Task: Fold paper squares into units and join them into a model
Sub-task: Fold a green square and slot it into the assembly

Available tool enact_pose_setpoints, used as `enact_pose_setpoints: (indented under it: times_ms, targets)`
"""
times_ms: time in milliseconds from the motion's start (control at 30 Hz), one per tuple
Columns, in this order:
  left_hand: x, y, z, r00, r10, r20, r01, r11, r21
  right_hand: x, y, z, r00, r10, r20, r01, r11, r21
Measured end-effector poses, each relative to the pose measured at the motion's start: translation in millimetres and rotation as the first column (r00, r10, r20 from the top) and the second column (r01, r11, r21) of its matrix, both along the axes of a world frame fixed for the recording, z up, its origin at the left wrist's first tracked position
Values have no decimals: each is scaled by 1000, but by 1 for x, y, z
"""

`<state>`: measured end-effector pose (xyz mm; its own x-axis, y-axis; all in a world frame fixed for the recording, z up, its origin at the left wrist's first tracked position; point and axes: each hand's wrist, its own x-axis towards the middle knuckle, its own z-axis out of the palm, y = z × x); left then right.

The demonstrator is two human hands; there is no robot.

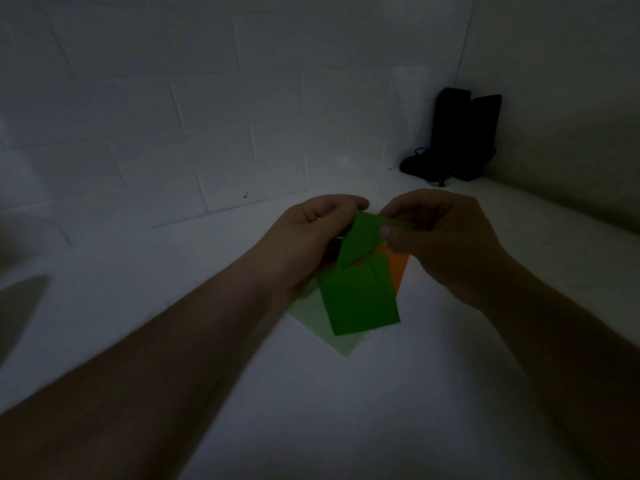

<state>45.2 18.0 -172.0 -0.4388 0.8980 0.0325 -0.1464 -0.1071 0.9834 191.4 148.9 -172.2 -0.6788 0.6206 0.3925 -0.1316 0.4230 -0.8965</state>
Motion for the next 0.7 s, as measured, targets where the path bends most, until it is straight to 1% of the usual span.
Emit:
enact_pose_setpoints:
  times_ms: [100,233,300,367,500,567,633,700]
  targets:
    - [0,0,0,997,42,-67,-40,999,36,1,2,0,1000,-28,-6,28,999,-27]
    - [-2,-1,-4,952,103,-289,-70,990,123,1,1,1,999,-33,3,33,999,-10]
    - [-4,-1,-6,921,157,-356,-104,981,164,2,0,3,1000,-6,-6,6,999,-45]
    - [-6,0,-6,910,183,-372,-123,976,179,3,1,4,1000,7,-28,-9,998,-60]
    - [-7,1,-8,910,195,-366,-133,973,188,2,-1,4,999,-25,-38,25,1000,7]
    - [-9,2,-8,909,221,-353,-163,969,187,2,-3,5,999,-45,-26,46,998,42]
    - [-10,4,-8,915,234,-328,-184,967,176,1,-4,6,999,-49,-24,50,997,64]
    - [-8,4,-6,937,224,-269,-185,969,164,1,-4,6,997,-69,-27,71,993,98]
